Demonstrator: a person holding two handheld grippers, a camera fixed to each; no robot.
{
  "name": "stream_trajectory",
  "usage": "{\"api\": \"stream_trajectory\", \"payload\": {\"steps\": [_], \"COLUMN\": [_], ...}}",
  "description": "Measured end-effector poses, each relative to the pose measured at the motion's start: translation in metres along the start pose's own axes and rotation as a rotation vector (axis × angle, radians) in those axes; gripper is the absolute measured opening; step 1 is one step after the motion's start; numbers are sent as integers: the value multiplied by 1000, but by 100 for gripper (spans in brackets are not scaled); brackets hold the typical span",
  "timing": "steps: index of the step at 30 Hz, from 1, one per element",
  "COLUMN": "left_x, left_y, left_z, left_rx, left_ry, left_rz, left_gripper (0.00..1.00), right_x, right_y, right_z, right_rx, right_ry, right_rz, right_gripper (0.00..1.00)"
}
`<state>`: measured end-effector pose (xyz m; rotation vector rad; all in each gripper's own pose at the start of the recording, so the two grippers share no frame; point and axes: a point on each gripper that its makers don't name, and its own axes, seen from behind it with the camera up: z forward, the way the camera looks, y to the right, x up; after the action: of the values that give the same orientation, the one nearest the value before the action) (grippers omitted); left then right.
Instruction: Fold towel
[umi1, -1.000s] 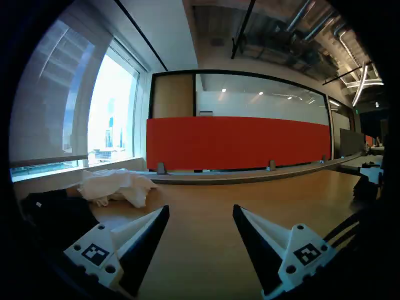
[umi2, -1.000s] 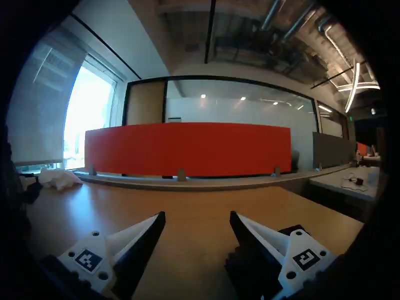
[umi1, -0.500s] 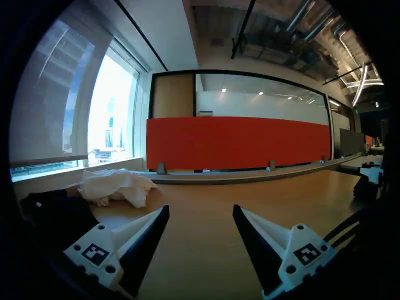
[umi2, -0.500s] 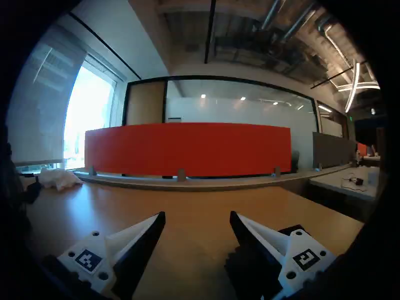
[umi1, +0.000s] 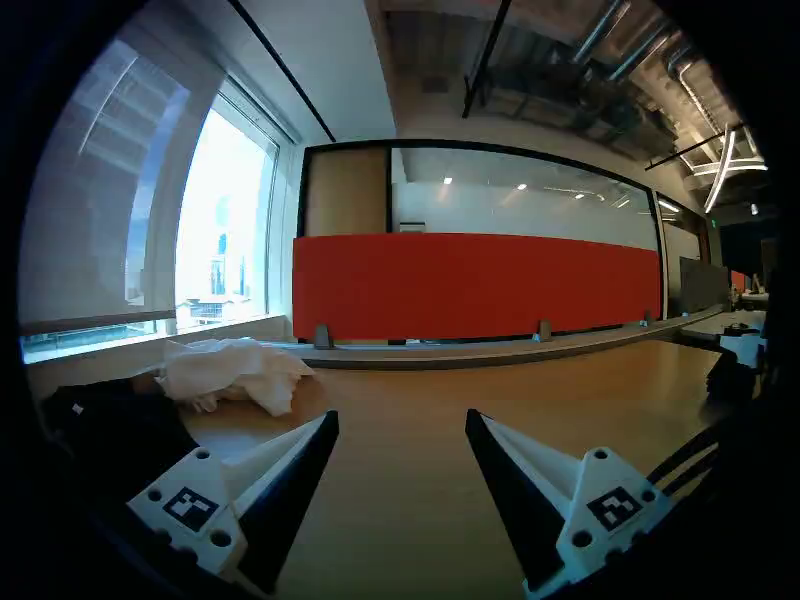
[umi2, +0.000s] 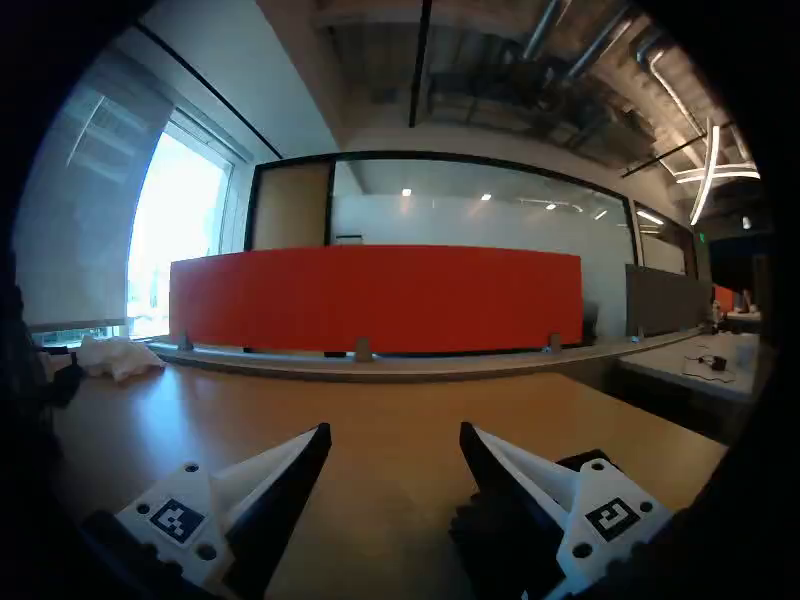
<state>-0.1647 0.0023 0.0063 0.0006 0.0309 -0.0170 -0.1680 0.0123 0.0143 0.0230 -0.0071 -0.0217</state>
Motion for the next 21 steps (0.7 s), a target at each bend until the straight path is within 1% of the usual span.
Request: {"api": "stream_trajectory", "payload": {"steps": [21], "left_x": [2], "left_y": [-1], "left_z": [-1], "left_rx": [0], "left_ry": [-1], "left_rz": [0], "left_gripper": [94], "right_x": [1], "right_y": [0], "right_z": [0], "right_rx": [0], "right_ry": [0], "right_rz": [0], "right_gripper": [100]}}
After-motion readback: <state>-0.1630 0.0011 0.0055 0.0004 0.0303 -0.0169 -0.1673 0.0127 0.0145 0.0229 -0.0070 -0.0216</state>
